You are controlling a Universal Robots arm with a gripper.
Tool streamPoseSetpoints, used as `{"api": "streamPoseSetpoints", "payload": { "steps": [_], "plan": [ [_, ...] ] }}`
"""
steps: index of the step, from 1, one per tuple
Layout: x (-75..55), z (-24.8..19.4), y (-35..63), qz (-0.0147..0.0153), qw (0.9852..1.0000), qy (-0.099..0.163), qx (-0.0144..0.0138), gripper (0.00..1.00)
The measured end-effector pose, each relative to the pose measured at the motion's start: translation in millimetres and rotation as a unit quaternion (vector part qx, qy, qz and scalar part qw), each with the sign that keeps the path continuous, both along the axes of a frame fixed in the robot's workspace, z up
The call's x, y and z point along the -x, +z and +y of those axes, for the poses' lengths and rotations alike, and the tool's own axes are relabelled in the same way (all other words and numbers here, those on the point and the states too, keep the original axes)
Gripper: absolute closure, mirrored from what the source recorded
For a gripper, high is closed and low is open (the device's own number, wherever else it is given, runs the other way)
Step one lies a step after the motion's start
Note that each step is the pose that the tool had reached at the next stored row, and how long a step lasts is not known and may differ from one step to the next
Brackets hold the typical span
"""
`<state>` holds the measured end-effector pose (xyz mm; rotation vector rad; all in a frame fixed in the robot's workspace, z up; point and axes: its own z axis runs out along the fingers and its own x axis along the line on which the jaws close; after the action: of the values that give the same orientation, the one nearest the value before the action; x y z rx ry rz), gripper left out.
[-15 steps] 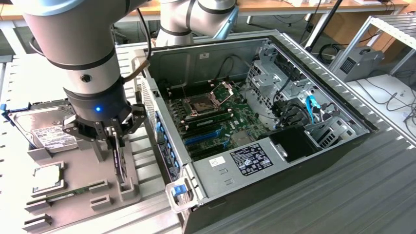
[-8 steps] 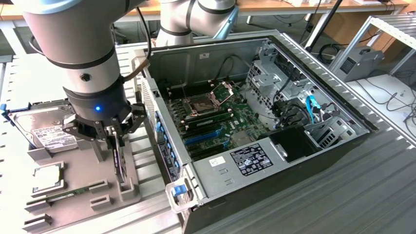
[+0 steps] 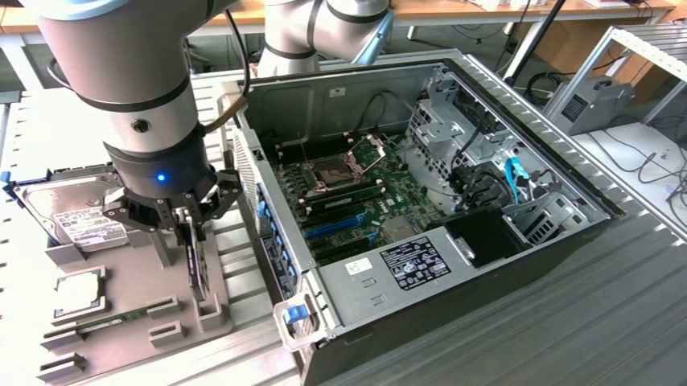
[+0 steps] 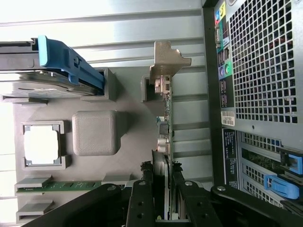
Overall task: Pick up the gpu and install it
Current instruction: 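Pick up the gpu and move the gpu toward the slot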
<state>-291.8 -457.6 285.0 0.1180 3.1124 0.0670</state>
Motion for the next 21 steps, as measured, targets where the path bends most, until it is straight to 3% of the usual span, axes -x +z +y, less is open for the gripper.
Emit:
{"api": "streamPoseSetpoints", "payload": {
  "steps": [21],
  "plan": [
    [0.0, 0.0, 4.1, 0.0000, 1.0000, 0.000, 0.0000, 0.74]
  ]
}}
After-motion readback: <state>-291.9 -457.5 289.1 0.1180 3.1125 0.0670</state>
